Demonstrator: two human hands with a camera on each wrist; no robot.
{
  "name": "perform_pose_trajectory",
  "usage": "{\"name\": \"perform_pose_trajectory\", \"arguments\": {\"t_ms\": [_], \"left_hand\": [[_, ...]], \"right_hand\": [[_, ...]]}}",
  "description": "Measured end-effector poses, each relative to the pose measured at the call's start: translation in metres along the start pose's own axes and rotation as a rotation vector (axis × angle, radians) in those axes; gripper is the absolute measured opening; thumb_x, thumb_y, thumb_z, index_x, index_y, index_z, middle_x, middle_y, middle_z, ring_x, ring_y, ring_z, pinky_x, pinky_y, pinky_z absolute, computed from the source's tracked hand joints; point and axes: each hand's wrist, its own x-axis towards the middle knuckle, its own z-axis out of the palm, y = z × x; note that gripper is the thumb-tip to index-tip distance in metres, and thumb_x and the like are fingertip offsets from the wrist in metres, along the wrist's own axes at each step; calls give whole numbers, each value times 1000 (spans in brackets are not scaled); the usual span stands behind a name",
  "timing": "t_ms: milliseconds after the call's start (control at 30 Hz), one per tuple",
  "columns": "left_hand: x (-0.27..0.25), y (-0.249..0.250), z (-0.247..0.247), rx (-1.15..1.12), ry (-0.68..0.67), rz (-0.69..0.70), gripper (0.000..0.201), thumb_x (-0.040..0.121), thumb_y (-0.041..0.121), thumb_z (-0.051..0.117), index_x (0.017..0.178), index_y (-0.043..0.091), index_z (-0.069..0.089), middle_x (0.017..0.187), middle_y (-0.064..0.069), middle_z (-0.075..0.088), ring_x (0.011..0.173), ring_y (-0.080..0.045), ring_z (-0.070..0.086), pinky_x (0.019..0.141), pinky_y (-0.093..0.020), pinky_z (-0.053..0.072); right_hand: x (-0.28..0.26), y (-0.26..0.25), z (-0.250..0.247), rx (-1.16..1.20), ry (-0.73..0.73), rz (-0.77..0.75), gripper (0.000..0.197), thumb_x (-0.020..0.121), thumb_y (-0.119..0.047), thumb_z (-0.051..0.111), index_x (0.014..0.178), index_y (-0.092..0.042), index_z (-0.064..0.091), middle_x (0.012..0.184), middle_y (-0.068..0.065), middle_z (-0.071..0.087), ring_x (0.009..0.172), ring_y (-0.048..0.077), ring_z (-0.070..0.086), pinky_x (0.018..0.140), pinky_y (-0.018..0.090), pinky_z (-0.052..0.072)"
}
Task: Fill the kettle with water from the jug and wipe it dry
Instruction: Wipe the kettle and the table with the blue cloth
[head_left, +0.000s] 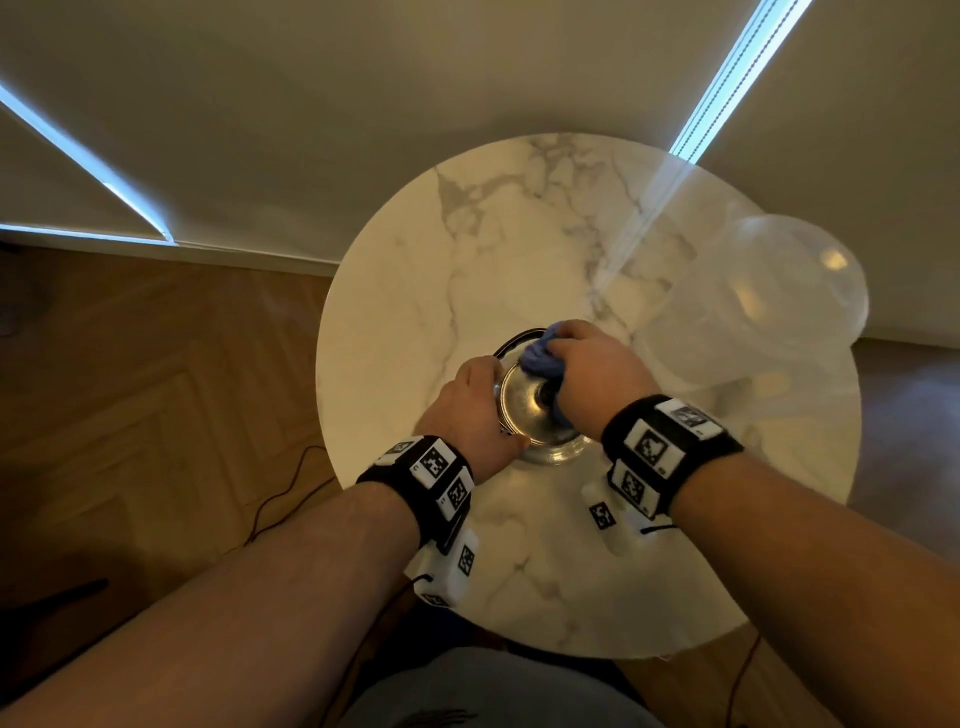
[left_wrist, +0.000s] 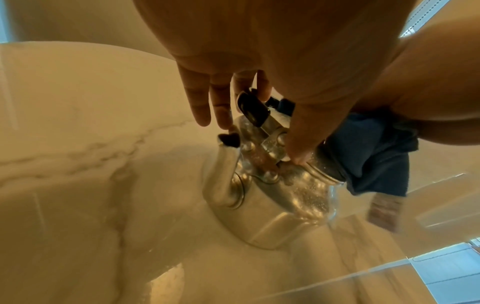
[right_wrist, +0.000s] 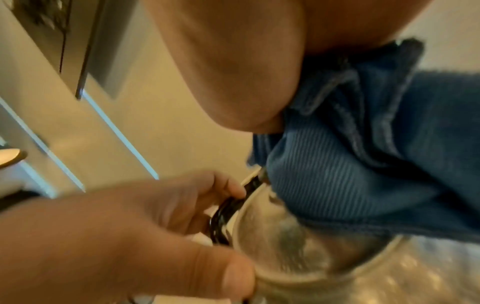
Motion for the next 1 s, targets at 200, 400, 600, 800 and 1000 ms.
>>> {"name": "perform_pose_trajectory", "arguments": {"t_ms": [200, 400, 600, 800, 1000], "left_hand": [[2, -1, 2, -36, -11, -33, 70, 69, 43, 72, 128, 28, 36, 119, 3, 57, 105, -23, 61, 84, -41, 56], [0, -2, 2, -28, 17, 1, 74, 71, 43, 72, 133, 26, 37, 131, 6, 50, 111, -21, 58, 87, -37, 54], [1, -3, 1, -16, 5, 3, 69, 71, 39, 69, 130, 28, 36, 131, 6, 50, 109, -22, 60, 86, -41, 55], [0, -3, 2, 8, 23, 11, 72, 71, 45, 70, 132, 26, 36, 132, 5, 50, 109, -22, 59, 88, -41, 54], [-1, -3, 0, -18, 6, 22, 73, 72, 42, 70, 133, 26, 35, 131, 5, 51, 109, -22, 60, 89, -41, 55]], "right_hand": [[-12, -29, 27, -288, -140, -255, 33, 94, -25, 61, 126, -17, 67, 131, 3, 59, 123, 24, 54, 104, 37, 46], [-21, -12, 17, -182, -95, -223, 39, 90, -19, 66, 130, -16, 66, 137, 1, 59, 123, 25, 56, 103, 33, 43], [-28, -9, 37, -172, -76, -342, 28, 85, -22, 72, 112, -19, 76, 125, 1, 66, 121, 28, 53, 104, 43, 47], [-29, -5, 30, -33, 47, -265, 39, 76, -6, 77, 114, -13, 74, 129, 4, 67, 117, 30, 62, 100, 36, 48], [-31, -11, 42, -189, -31, -259, 53, 89, -18, 66, 142, -17, 57, 151, 5, 48, 139, 37, 37, 116, 46, 36]]}}
